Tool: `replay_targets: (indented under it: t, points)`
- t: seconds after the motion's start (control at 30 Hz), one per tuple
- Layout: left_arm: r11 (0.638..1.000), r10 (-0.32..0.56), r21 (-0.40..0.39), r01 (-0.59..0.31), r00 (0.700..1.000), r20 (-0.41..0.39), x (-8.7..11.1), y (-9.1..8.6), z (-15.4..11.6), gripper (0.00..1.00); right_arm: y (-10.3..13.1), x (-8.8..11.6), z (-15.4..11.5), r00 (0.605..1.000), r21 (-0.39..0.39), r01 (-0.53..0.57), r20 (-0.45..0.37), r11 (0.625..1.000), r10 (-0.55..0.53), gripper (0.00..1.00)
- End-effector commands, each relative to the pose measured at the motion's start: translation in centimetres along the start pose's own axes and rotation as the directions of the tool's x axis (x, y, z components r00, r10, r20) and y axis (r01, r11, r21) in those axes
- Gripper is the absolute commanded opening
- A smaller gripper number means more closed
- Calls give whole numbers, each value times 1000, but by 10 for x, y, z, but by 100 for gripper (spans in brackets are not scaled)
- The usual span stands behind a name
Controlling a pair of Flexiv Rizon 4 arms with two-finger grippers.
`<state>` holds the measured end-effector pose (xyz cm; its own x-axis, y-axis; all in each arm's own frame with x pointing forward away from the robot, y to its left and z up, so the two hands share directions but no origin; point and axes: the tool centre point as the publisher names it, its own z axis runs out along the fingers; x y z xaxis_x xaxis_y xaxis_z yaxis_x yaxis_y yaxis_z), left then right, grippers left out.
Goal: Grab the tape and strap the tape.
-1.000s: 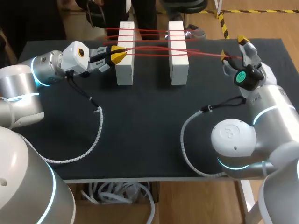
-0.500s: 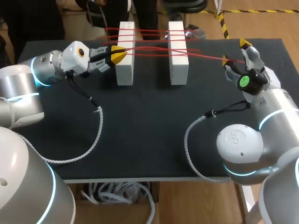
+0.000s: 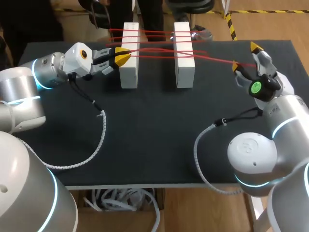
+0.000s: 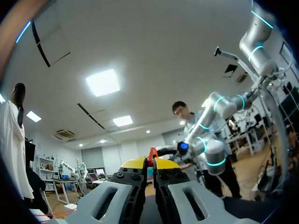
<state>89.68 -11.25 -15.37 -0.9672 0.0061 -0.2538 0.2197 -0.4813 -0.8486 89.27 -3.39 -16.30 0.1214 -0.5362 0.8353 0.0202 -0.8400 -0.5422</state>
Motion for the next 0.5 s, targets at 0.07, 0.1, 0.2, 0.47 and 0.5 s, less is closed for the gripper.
replay_targets:
  t: [0.07, 0.1, 0.2, 0.47, 0.5]
  points:
    - [1000, 0, 0, 0, 1000, 0, 0, 0, 0, 0, 1, 4, -7, 1000, 2, 1, 13, 1000, -1, 47]
    - [1000, 0, 0, 0, 1000, 0, 0, 0, 0, 0, 1, 4, -7, 1000, 3, 1, 13, 1000, -1, 47]
    - [1000, 0, 0, 0, 1000, 0, 0, 0, 0, 0, 1, 5, -10, 1000, 3, 1, 14, 1000, -1, 48]
    - [1000, 0, 0, 0, 1000, 0, 0, 0, 0, 0, -2, 2, -16, 1000, 15, -2, 20, 1000, 2, 48]
    - [1000, 0, 0, 0, 1000, 0, 0, 0, 0, 0, -4, 2, -16, 1000, 17, -4, 19, 1000, 4, 48]
